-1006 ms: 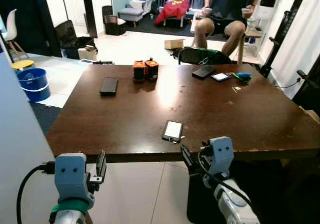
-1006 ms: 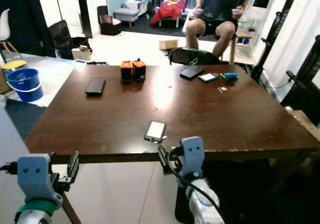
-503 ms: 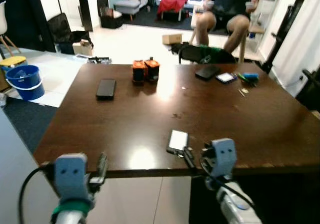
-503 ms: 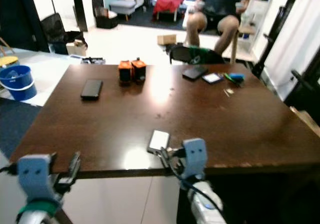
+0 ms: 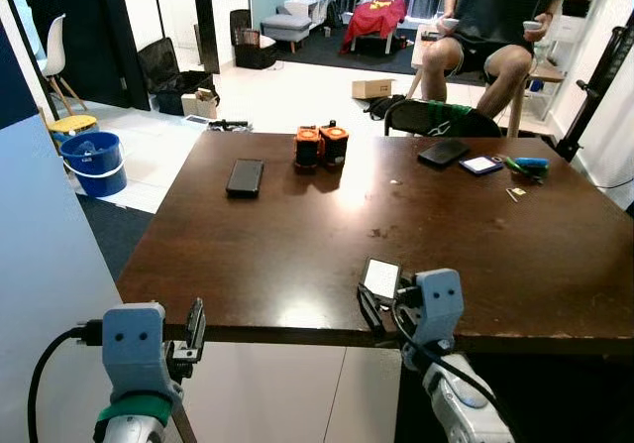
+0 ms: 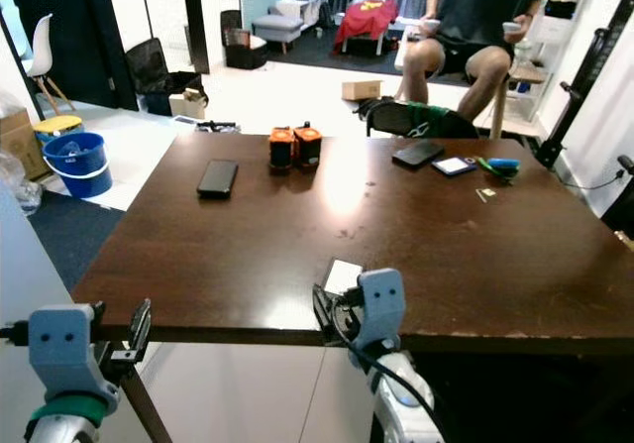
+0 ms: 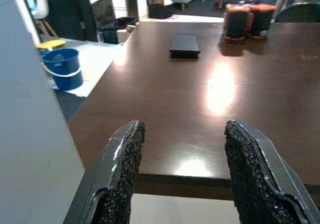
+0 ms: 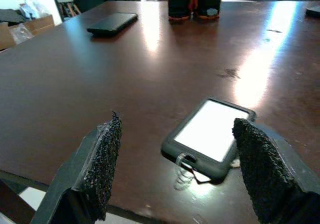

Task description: Hang keys on a hook

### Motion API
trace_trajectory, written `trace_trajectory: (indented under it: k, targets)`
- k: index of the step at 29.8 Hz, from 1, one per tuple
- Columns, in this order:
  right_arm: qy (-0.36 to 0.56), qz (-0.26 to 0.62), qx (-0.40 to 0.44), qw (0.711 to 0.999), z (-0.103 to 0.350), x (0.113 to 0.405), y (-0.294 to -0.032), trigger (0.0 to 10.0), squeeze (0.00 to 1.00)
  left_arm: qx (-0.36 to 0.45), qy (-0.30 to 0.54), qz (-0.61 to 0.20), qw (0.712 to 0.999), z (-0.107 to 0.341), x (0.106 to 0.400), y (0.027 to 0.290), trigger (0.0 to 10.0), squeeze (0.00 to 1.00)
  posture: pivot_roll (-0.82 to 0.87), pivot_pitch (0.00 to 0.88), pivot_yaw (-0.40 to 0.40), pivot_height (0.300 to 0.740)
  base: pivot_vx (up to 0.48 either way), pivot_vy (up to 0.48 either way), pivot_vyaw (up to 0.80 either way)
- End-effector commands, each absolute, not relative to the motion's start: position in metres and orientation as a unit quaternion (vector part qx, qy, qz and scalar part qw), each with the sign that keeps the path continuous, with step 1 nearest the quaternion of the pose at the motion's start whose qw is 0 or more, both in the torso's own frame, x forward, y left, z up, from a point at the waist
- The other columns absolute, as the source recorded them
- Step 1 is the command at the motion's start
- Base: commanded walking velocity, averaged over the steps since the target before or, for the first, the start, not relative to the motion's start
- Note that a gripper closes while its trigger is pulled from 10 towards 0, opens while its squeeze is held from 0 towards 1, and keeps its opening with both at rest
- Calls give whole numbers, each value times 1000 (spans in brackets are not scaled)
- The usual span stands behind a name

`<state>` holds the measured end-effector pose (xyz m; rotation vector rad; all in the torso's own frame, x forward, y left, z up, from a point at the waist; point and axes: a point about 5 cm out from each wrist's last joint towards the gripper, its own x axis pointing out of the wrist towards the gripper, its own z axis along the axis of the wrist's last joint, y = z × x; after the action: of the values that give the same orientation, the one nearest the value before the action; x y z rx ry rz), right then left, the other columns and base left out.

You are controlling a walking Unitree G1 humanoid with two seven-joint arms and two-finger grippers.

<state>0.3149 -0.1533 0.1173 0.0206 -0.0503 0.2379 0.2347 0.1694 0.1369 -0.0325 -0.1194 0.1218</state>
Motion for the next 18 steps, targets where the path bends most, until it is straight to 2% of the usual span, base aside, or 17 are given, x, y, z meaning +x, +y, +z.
trace_trajectory:
  k: [1,9,13,17,18]
  targets:
    - [-7,102,10,995,111,313,-158,10000,0,-17,-38,51,998,129,235,167,10000,0,-174,21,76,740,0,0,0]
    - [4,85,3,996,108,313,-164,10000,0,-17,-36,43,998,129,235,165,10000,0,-181,26,91,740,0,0,0]
    - [57,66,-10,996,96,318,-175,10000,0,-17,-33,23,999,129,237,163,10000,0,-185,41,115,740,0,0,0]
    - [57,66,-10,996,96,318,-175,10000,0,-17,-33,23,999,129,237,163,10000,0,-185,41,115,740,0,0,0]
    - [81,75,-17,994,92,322,-176,10000,0,-16,-30,11,999,129,237,161,10000,0,-184,55,131,740,0,0,0]
